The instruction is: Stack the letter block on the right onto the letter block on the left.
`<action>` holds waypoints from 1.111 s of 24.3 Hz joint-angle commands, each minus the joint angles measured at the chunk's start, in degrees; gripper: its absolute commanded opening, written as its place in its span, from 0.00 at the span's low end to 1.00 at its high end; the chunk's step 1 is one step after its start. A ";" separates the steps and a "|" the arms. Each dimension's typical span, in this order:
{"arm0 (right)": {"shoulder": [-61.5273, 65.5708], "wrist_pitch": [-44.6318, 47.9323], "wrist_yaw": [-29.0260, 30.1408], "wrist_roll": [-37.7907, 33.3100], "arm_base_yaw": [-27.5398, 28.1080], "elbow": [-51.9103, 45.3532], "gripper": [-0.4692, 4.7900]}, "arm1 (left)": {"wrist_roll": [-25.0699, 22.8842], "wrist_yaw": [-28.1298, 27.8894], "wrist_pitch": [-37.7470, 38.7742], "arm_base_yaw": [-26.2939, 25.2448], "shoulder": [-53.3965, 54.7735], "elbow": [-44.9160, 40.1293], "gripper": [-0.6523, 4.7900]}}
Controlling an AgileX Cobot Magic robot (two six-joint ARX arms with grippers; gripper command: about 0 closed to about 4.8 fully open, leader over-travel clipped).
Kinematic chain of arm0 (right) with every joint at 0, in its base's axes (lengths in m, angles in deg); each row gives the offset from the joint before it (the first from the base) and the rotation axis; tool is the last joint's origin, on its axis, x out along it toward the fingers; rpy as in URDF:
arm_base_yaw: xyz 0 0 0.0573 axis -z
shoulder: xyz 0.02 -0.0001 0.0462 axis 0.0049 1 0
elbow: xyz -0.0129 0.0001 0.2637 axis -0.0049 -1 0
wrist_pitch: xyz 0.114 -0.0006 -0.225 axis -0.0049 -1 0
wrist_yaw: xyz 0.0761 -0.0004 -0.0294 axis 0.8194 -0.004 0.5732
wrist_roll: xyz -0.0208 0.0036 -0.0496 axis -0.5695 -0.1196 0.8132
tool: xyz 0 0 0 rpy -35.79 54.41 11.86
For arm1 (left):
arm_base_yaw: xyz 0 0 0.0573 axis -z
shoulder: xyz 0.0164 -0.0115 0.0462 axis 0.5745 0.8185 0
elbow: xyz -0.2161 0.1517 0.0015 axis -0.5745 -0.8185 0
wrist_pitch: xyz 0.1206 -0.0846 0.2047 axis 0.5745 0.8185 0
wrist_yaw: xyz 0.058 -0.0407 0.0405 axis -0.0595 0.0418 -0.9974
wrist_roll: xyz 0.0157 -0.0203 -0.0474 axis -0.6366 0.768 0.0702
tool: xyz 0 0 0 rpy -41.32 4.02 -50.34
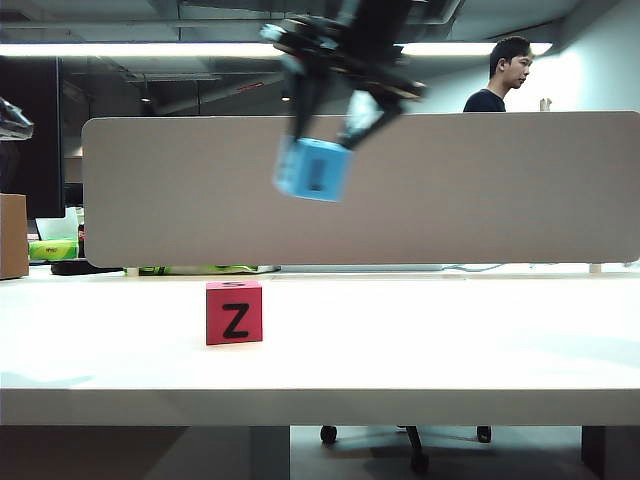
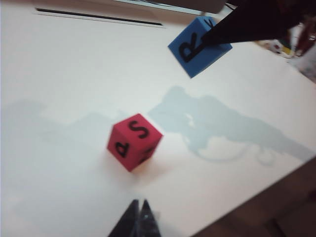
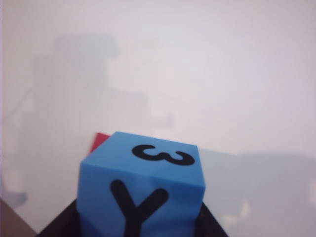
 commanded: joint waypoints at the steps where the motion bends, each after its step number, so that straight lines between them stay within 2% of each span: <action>1: 6.23 -3.54 -0.61 -0.20 -3.08 5.25 0.59 | -0.26 -5.75 -0.68 0.02 -0.11 0.22 0.11; 4: 10.14 -4.90 -0.72 -0.20 -4.83 8.35 0.59 | -0.26 -8.98 -0.68 0.02 -0.20 0.22 0.12; 21: 13.11 -3.19 2.12 -0.22 -6.36 8.94 0.59 | 0.33 -8.85 -1.49 0.04 -2.23 0.22 0.12; 23: 13.11 -3.08 1.95 -0.20 -6.27 8.94 0.64 | 0.35 -8.85 -1.49 0.07 -2.23 0.22 0.12; 25: 13.14 -2.95 1.90 -0.22 -6.25 8.94 0.74 | 0.35 -8.85 -1.49 0.07 -2.23 0.22 0.12; 27: 13.14 -2.78 1.92 -0.20 -6.25 8.94 0.80 | 0.35 -8.85 -1.49 0.07 -2.23 0.22 0.12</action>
